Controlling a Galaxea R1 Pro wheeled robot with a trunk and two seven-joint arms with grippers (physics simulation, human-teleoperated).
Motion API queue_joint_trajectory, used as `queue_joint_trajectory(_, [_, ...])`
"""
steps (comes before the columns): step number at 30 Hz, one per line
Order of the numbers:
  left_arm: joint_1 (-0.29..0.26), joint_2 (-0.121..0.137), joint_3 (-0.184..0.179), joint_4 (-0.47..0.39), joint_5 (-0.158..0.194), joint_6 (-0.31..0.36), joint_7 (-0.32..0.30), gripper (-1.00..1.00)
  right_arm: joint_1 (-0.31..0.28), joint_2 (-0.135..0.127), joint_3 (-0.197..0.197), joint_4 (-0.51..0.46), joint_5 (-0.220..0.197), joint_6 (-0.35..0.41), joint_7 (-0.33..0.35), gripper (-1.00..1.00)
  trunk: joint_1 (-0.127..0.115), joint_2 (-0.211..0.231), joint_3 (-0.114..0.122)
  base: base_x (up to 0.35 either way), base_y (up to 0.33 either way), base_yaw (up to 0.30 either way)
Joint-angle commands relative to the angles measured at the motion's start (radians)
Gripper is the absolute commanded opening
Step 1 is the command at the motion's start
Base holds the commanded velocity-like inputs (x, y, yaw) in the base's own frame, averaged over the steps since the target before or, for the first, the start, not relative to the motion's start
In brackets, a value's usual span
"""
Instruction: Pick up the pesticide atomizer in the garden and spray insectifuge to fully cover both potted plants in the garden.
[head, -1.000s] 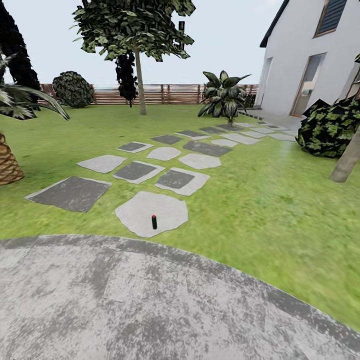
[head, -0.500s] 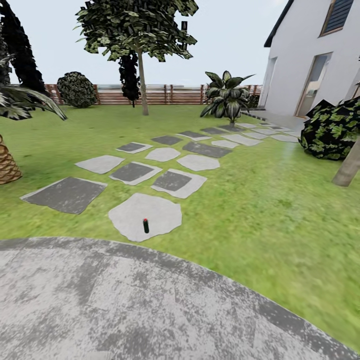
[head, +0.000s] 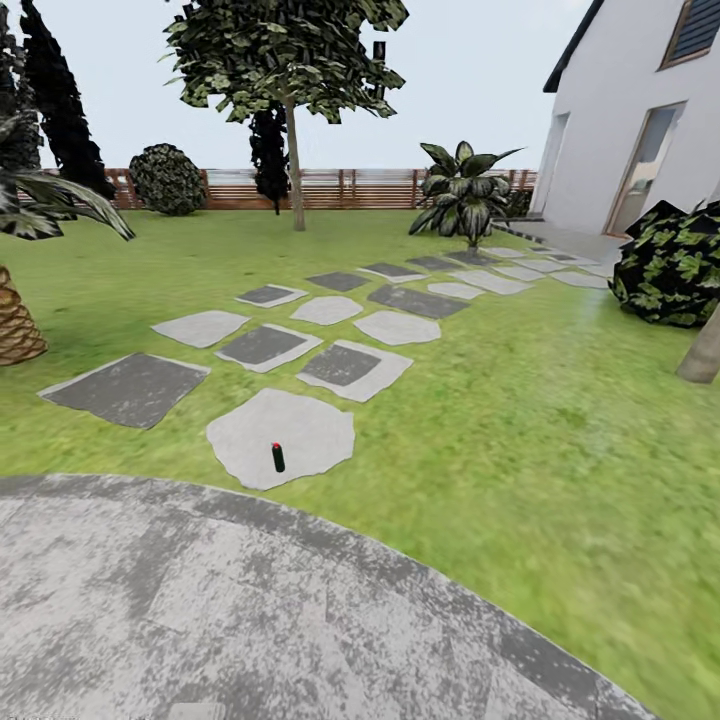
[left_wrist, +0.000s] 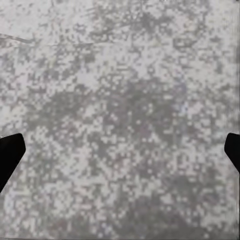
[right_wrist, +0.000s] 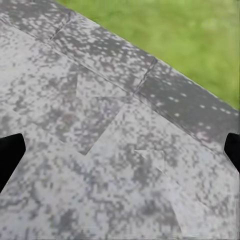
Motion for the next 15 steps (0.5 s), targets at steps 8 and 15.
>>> queue_joint_trajectory(8, [-0.001,0.000,0.001,0.001,0.000,-0.003,0.000,1.00,0.000,0.000,0.000,0.001,0.000,-0.003,0.001,1.00,0.000,0.000,-0.001,0.124,-0.264,0.274])
queue_joint_trajectory(15, [-0.001,0.000,0.001,0.001,-0.001,-0.003,0.001,1.00,0.000,0.000,0.000,0.001,0.000,-0.003,0.001,1.00,0.000,0.000,-0.001,0.124,-0.264,0.277])
